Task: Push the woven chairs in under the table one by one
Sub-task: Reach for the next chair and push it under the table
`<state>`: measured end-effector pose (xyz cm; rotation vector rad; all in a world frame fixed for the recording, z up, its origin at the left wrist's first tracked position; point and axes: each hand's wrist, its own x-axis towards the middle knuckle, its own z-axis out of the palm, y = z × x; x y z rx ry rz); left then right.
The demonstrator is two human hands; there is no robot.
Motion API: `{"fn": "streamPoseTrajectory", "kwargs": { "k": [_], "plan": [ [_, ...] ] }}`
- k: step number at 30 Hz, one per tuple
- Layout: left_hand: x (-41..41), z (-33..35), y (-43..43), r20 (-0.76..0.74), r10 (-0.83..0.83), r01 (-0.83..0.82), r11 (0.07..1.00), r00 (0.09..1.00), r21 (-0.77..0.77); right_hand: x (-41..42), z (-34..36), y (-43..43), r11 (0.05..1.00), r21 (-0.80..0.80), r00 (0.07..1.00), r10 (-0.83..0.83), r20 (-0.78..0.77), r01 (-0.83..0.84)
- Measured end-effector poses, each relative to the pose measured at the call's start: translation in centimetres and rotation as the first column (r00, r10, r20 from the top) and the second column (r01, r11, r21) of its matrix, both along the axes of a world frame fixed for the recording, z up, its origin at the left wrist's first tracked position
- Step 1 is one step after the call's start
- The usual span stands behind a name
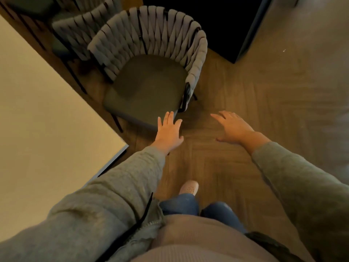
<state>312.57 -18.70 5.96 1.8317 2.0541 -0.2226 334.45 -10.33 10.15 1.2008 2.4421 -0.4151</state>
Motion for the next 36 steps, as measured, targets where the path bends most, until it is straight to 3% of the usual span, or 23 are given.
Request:
{"fn": "streamPoseTrajectory", "kwargs": {
  "k": [6,9,13,21,26,29,32,36],
  "plan": [
    [1.7,-0.3,10.3,0.025,0.145,-0.143,0.988,0.989,-0.052,1.8,0.0,13.0,0.997,-0.026,0.997,0.076,0.000,-0.076],
    [3.1,-0.9,15.9,0.039,0.251,-0.251,0.968,0.967,0.009,3.2,-0.4,20.2,0.980,-0.002,0.979,0.201,0.037,-0.201],
    [5.6,-1.4,23.7,-0.008,0.421,-0.417,0.902,0.907,0.115,4.7,-0.6,30.5,0.924,0.043,0.921,0.374,0.111,-0.381],
    [9.6,-1.4,35.0,0.078,0.620,-0.625,0.778,0.781,0.071,2.8,0.1,46.8,0.827,0.030,0.815,0.547,0.191,-0.562],
    [7.0,-1.9,41.1,0.248,0.753,-0.785,0.617,0.609,0.054,-4.6,-1.4,53.9,0.735,0.056,0.733,0.662,0.155,-0.675],
    [4.7,-2.4,45.1,0.417,0.835,-0.885,0.447,0.360,-0.130,-9.6,-2.2,57.2,0.645,0.066,0.646,0.749,0.144,-0.762],
    [1.7,-2.7,48.9,0.531,0.840,-0.885,0.327,0.112,-0.332,-15.5,-2.4,60.4,0.520,0.067,0.524,0.840,0.140,-0.852],
    [-2.0,-3.0,52.8,0.527,0.849,-0.869,0.282,0.029,-0.406,-21.9,-2.2,63.7,0.349,0.068,0.355,0.916,0.186,-0.935]
  ]
}}
